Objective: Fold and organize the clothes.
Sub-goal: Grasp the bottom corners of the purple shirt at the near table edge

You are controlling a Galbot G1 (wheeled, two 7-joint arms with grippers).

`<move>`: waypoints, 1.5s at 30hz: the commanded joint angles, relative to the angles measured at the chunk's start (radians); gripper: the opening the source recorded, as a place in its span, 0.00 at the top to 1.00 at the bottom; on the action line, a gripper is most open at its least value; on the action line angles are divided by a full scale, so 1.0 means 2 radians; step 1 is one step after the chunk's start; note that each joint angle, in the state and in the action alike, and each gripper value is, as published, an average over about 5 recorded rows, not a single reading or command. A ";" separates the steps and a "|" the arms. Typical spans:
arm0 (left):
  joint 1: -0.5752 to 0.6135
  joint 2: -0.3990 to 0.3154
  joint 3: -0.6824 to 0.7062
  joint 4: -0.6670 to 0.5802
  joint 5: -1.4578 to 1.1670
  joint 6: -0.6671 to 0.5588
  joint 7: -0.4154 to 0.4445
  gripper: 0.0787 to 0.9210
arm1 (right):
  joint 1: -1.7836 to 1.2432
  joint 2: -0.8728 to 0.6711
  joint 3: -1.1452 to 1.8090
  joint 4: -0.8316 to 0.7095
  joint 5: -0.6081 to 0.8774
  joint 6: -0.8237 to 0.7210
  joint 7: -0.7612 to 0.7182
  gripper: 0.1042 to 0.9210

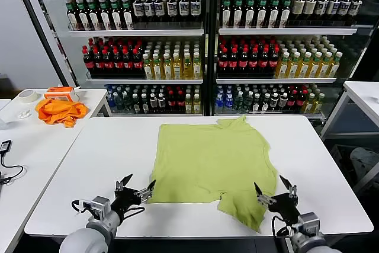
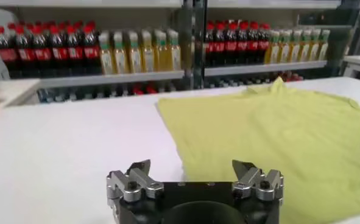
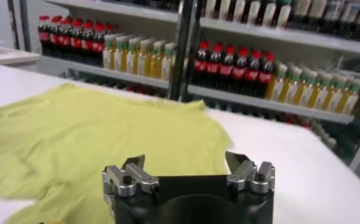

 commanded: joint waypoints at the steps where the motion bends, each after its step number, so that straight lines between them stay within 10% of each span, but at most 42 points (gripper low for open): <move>1: 0.014 0.000 0.006 -0.001 -0.002 0.021 -0.009 0.12 | -0.023 0.003 -0.024 -0.004 0.006 0.005 0.013 0.12; 24: 0.006 -0.012 0.015 0.010 -0.021 0.012 -0.041 0.12 | -0.021 0.014 -0.053 -0.016 0.044 0.004 0.050 0.14; 35: 0.004 -0.016 0.023 0.016 -0.017 0.008 -0.044 0.14 | -0.022 0.016 -0.058 -0.018 0.056 -0.001 0.054 0.51; 45: 0.008 -0.019 0.036 0.020 -0.008 0.004 -0.042 0.45 | -0.020 0.017 -0.060 -0.019 0.055 0.003 0.052 0.86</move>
